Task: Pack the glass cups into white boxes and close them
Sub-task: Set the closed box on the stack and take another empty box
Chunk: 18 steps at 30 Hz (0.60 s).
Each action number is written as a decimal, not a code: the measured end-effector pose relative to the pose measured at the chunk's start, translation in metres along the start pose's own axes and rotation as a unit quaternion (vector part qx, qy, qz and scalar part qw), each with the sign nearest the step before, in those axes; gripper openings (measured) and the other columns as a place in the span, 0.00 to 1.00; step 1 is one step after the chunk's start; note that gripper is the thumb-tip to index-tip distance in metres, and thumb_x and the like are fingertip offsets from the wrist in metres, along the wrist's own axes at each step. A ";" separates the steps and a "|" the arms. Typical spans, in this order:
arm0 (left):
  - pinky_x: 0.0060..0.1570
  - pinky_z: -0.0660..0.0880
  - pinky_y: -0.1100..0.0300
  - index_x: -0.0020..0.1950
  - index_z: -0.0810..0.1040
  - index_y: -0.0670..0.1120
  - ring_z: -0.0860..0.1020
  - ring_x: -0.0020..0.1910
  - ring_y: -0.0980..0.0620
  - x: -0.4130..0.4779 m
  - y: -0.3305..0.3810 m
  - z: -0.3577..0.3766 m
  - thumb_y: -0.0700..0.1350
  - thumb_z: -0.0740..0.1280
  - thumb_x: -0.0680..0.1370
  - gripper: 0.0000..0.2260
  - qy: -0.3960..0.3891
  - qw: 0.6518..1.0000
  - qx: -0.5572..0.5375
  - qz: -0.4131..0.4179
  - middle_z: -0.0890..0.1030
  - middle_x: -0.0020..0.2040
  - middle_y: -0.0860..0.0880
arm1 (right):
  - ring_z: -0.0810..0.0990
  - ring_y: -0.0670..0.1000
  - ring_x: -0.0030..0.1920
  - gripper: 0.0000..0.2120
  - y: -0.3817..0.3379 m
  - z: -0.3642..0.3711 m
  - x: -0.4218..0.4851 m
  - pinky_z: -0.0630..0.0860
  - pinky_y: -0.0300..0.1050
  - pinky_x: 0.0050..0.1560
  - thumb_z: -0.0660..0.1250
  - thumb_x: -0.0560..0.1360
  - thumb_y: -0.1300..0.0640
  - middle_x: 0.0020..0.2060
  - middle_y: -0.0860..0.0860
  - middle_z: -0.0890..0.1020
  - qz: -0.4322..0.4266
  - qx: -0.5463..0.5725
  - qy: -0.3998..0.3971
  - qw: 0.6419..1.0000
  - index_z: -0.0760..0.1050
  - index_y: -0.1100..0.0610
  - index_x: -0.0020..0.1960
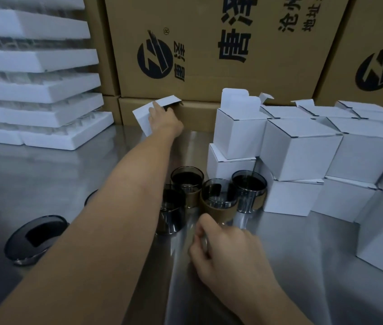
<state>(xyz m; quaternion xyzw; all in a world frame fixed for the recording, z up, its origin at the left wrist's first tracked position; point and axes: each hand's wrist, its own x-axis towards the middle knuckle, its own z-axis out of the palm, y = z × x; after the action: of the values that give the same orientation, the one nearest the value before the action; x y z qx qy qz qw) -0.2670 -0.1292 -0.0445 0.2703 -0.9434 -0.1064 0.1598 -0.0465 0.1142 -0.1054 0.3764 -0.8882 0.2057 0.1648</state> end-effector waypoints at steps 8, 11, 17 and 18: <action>0.62 0.60 0.51 0.72 0.64 0.38 0.60 0.68 0.42 -0.009 -0.013 0.000 0.45 0.59 0.79 0.22 0.048 0.998 -0.024 -0.014 0.62 0.72 0.45 | 0.73 0.50 0.35 0.06 0.009 0.007 0.000 0.63 0.45 0.35 0.57 0.77 0.47 0.28 0.47 0.69 0.029 0.038 -0.024 0.999 0.61 0.47 0.45; 0.65 0.60 0.50 0.74 0.63 0.40 0.60 0.71 0.45 -0.030 -0.014 -0.026 0.43 0.58 0.80 0.22 0.129 0.981 -0.146 0.000 0.61 0.75 0.47 | 0.77 0.53 0.37 0.05 0.007 0.005 0.002 0.67 0.46 0.35 0.58 0.78 0.48 0.30 0.47 0.74 0.043 0.053 -0.020 0.997 0.64 0.48 0.46; 0.69 0.66 0.49 0.71 0.67 0.41 0.67 0.69 0.47 -0.155 0.036 -0.108 0.40 0.61 0.80 0.19 0.230 0.727 -0.646 -0.037 0.68 0.70 0.46 | 0.79 0.55 0.38 0.04 0.002 0.000 -0.001 0.69 0.45 0.36 0.62 0.77 0.52 0.33 0.50 0.78 0.039 0.076 0.020 0.996 0.71 0.53 0.47; 0.68 0.68 0.49 0.71 0.66 0.42 0.68 0.69 0.47 -0.183 0.044 -0.117 0.42 0.62 0.80 0.19 0.221 0.691 -0.688 -0.036 0.69 0.69 0.46 | 0.79 0.55 0.37 0.04 0.000 -0.003 -0.005 0.70 0.45 0.36 0.63 0.76 0.54 0.32 0.49 0.77 0.032 0.093 0.040 0.994 0.72 0.54 0.47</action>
<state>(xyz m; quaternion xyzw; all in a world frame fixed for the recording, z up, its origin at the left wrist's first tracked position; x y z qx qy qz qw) -0.0992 -0.0065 0.0314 0.1341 -0.5334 -0.6685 0.5005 -0.0429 0.1187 -0.1049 0.3525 -0.8697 0.3073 0.1579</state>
